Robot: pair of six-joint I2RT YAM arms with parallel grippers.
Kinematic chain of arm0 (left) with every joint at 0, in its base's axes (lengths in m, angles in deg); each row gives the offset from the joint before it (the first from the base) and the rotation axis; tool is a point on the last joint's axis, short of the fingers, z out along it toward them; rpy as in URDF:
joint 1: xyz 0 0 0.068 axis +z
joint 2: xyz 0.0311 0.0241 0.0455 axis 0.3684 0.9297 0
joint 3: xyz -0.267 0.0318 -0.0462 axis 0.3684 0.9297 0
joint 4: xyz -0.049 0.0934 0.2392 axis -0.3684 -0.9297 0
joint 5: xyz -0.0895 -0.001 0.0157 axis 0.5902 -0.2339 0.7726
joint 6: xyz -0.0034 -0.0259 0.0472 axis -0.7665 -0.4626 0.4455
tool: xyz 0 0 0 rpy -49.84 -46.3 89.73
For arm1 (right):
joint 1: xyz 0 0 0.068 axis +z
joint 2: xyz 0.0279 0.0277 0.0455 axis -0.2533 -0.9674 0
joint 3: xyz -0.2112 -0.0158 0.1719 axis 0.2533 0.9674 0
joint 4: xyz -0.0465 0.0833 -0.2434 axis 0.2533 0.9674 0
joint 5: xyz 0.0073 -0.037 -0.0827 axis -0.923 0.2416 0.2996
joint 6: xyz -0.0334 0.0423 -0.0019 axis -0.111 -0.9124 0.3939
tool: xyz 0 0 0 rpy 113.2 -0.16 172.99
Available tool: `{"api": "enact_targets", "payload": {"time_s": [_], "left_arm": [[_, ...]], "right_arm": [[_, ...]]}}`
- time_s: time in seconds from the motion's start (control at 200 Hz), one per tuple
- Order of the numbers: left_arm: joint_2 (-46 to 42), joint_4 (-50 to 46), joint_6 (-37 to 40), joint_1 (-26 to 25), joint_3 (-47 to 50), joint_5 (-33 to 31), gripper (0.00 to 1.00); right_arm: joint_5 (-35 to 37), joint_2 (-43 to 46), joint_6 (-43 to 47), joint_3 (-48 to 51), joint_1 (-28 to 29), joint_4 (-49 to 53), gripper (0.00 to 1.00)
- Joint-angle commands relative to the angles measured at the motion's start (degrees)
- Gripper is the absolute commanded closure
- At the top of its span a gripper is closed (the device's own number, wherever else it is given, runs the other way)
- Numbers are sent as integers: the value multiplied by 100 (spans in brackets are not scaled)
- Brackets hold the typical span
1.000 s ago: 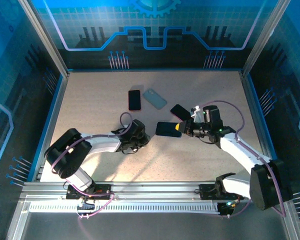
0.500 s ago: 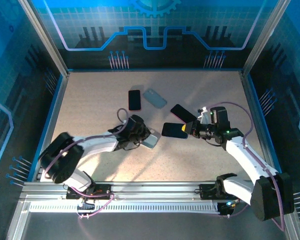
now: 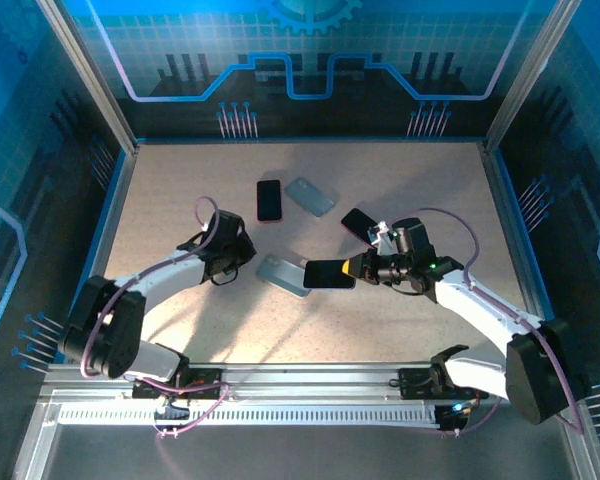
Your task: Put the phone into the phone case
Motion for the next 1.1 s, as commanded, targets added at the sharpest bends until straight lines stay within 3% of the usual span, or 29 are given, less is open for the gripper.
{"api": "enact_targets", "payload": {"time_s": [0.0,0.16,0.71,1.096], "left_arm": [[313,-109,502,11,-198,207,100],[596,488,339,-6,49,562,100],[455,484,252,-490,422,497,100],[-375,385,-358,-1027,976,481,100]], "right_arm": [[58,-53,-146,-188,43,-340,100],[69,-140,-284,-170,81,-552,100],[41,-314,-431,-143,270,-770,100],[76,-494,-521,-64,596,-845,100]]}}
